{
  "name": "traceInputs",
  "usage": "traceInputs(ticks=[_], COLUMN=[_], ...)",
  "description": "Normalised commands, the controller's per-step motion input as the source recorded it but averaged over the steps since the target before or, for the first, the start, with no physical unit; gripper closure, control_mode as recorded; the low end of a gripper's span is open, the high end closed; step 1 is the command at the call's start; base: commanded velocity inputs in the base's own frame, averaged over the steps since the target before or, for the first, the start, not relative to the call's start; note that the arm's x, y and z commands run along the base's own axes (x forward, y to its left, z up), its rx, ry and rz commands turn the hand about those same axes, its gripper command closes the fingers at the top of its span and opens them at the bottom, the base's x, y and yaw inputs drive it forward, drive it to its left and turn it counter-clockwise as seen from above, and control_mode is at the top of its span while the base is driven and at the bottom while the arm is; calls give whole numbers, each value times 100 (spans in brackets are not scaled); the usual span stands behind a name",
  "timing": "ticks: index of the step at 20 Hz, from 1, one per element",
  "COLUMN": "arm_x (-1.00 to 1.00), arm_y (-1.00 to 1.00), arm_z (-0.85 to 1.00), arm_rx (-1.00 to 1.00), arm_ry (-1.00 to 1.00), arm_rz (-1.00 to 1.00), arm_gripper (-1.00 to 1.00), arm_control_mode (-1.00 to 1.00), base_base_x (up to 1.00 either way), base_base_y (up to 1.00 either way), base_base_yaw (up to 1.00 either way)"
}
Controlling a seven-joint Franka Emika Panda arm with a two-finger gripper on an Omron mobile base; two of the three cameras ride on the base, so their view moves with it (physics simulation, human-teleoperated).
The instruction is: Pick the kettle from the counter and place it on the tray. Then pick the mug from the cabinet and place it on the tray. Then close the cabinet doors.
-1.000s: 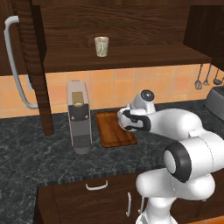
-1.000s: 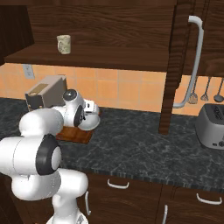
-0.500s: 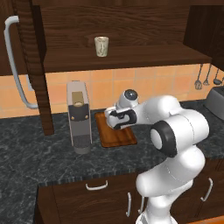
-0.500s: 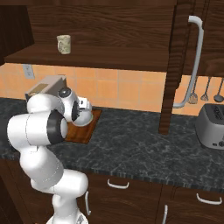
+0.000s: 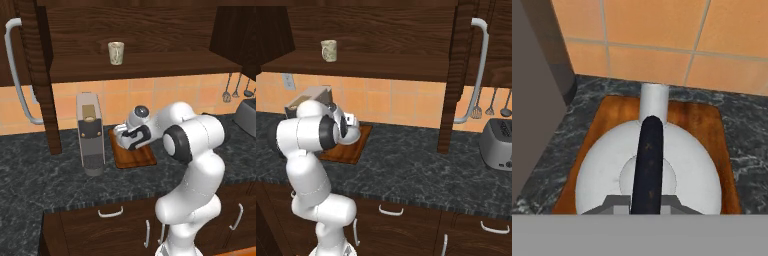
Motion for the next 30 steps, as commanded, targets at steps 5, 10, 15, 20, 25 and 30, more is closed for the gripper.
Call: traceInputs(ticks=[5, 10, 15, 20, 25, 30], arm_x=[41, 37, 19, 0, -2, -50], arm_y=[1, 0, 0, 0, 0, 0], arm_z=[-19, -15, -23, -16, -1, 29], arm_rx=[1, 0, 0, 0, 0, 4], arm_ry=[-1, -4, -2, -3, -6, -3], arm_rz=[0, 0, 0, 0, 0, -1], arm_gripper=[100, 100, -100, -100, -100, -100], arm_control_mode=[-100, -100, -100, -100, -100, -100], base_base_x=[0, 0, 0, 0, 0, 0], base_base_y=[0, 0, 0, 0, 0, 0], base_base_yaw=[0, 0, 0, 0, 0, 0])
